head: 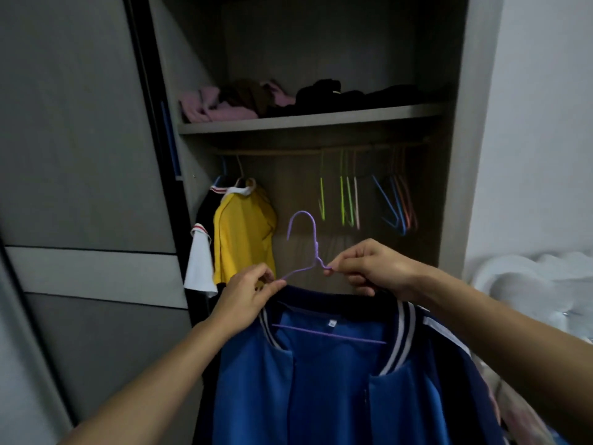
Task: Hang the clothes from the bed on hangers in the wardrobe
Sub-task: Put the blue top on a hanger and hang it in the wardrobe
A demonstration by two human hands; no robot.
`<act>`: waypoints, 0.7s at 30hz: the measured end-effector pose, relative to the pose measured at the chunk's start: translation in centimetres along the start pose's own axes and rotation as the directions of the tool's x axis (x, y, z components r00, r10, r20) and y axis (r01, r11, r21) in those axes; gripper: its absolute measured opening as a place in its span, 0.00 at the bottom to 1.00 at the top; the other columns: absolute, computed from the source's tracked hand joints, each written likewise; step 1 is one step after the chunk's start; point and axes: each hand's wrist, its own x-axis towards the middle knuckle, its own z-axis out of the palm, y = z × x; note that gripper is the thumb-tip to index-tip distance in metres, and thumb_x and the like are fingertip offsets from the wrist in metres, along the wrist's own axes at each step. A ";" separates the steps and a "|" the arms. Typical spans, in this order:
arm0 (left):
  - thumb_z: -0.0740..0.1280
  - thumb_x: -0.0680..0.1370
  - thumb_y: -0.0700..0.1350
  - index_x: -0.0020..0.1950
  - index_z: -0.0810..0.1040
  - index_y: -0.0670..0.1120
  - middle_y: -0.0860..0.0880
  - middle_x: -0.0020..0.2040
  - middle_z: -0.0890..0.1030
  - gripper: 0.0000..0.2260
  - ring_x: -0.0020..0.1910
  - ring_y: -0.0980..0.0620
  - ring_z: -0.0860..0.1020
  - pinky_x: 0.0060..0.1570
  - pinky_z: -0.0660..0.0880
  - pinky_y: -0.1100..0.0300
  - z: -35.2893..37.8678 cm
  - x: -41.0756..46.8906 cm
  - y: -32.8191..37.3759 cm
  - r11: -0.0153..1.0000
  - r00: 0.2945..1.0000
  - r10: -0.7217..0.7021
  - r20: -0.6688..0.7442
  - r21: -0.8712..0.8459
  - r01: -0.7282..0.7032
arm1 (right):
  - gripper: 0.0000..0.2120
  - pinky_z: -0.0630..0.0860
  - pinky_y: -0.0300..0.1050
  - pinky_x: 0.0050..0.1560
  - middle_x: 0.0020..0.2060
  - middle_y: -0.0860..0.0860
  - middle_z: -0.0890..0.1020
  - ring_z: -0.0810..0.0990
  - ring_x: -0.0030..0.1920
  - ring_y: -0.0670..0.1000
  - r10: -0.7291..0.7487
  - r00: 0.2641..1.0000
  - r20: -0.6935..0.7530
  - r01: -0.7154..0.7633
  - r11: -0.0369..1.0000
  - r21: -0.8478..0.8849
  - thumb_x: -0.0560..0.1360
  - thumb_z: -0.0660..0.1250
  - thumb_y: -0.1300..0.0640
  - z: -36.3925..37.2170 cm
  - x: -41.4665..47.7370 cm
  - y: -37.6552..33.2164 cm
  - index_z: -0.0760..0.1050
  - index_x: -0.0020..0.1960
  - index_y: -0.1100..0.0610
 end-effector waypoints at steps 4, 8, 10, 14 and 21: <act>0.63 0.79 0.54 0.47 0.77 0.48 0.52 0.45 0.78 0.10 0.46 0.55 0.76 0.47 0.74 0.55 -3.1 3.2 -6.8 0.997 0.999 -0.029 -0.017 0.076 0.030 | 0.12 0.61 0.36 0.24 0.26 0.51 0.68 0.65 0.24 0.47 0.130 0.986 -0.103 -0.124 0.990 0.068 0.80 0.62 0.61 1.6 5.4 -0.9 0.79 0.55 0.69; 0.64 0.79 0.47 0.45 0.77 0.48 0.51 0.43 0.78 0.05 0.44 0.53 0.76 0.45 0.75 0.53 -5.3 6.6 -12.3 0.988 0.997 -0.070 -0.030 0.134 0.073 | 0.11 0.57 0.35 0.20 0.23 0.49 0.65 0.62 0.21 0.45 0.185 0.944 -0.272 -0.134 0.972 0.193 0.80 0.60 0.63 2.2 10.7 -2.3 0.78 0.54 0.70; 0.64 0.79 0.46 0.45 0.77 0.49 0.51 0.43 0.79 0.05 0.43 0.53 0.76 0.43 0.75 0.53 -5.9 8.3 -14.5 0.985 0.995 -0.087 -0.047 0.148 0.093 | 0.11 0.57 0.35 0.19 0.22 0.47 0.64 0.61 0.19 0.44 0.219 0.920 -0.326 -0.130 0.953 0.276 0.80 0.58 0.63 1.9 13.6 -3.2 0.76 0.54 0.67; 0.65 0.78 0.46 0.45 0.77 0.48 0.49 0.44 0.78 0.04 0.42 0.52 0.76 0.40 0.74 0.56 -6.8 12.2 -18.0 0.981 0.991 -0.094 -0.092 0.163 0.109 | 0.09 0.56 0.33 0.17 0.20 0.46 0.63 0.61 0.18 0.43 0.248 0.902 -0.353 -0.072 0.893 0.444 0.80 0.54 0.64 0.6 19.7 -4.7 0.73 0.48 0.61; 0.63 0.79 0.48 0.51 0.77 0.47 0.48 0.48 0.74 0.06 0.46 0.48 0.75 0.44 0.75 0.50 -7.6 20.0 -22.6 0.936 0.989 -0.101 -0.104 0.326 0.130 | 0.15 0.64 0.33 0.20 0.22 0.49 0.74 0.69 0.21 0.44 0.194 0.908 -0.371 0.023 0.862 0.506 0.80 0.51 0.66 -0.8 35.0 -5.8 0.73 0.39 0.62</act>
